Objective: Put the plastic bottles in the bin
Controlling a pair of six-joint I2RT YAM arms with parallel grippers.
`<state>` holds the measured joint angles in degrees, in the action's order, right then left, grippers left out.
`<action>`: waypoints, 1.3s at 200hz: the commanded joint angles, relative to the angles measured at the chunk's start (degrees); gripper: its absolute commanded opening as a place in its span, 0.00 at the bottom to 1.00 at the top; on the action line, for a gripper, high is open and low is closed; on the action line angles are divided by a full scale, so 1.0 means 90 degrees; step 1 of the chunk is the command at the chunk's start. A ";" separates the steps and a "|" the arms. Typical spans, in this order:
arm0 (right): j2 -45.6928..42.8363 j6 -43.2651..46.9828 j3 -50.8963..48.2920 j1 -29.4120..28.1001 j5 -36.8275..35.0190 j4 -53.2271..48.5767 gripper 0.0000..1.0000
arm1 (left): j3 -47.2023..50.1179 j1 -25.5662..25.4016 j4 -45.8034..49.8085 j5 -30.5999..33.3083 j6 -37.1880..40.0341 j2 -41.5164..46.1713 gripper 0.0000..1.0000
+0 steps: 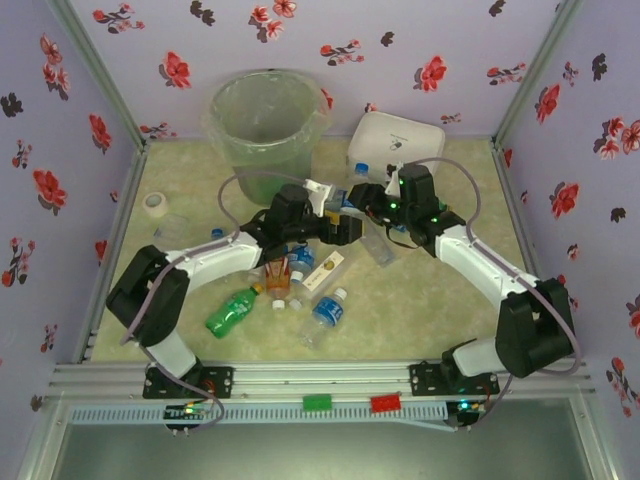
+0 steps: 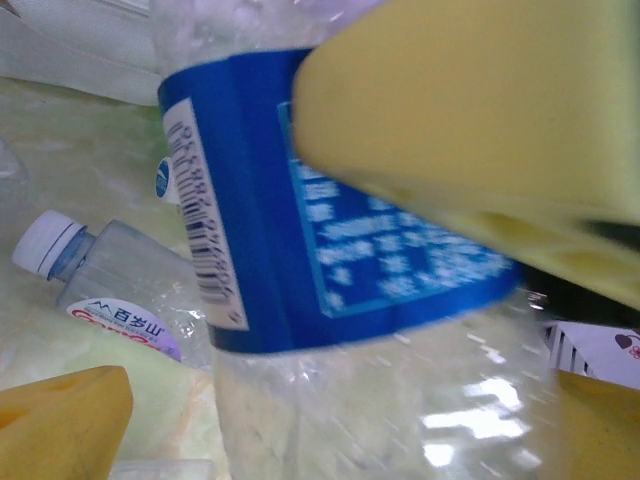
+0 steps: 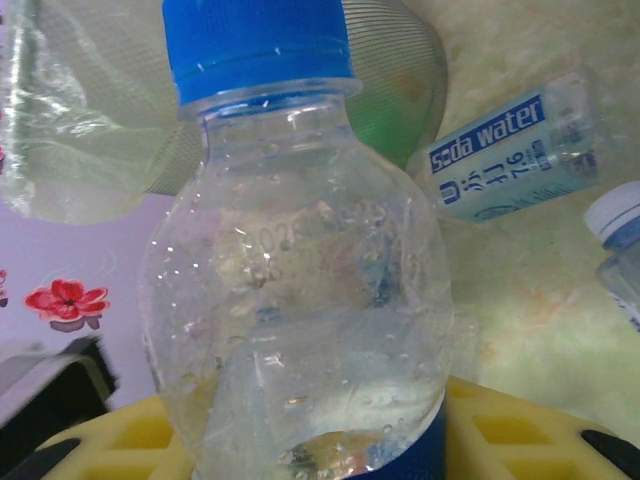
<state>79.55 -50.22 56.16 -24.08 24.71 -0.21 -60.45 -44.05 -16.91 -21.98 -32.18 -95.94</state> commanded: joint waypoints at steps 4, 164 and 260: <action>-0.0203 -0.0124 -0.0051 -0.0079 0.0089 0.0213 0.45 | -0.0238 -0.0037 -0.0313 -0.0169 0.0060 -0.0160 0.96; -0.0469 0.0068 0.0147 -0.0119 -0.0456 -0.0239 0.82 | -0.0202 0.0128 -0.0507 -0.0175 -0.0114 -0.0307 0.39; -0.0984 0.1265 0.0530 0.0530 -0.1488 -0.1799 1.00 | 0.0193 0.0684 0.0564 0.0060 0.0226 0.0682 0.37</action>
<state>71.53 -43.72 59.29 -20.36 16.19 -10.44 -58.06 -38.83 -16.45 -23.22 -33.34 -95.09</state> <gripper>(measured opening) 0.996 0.572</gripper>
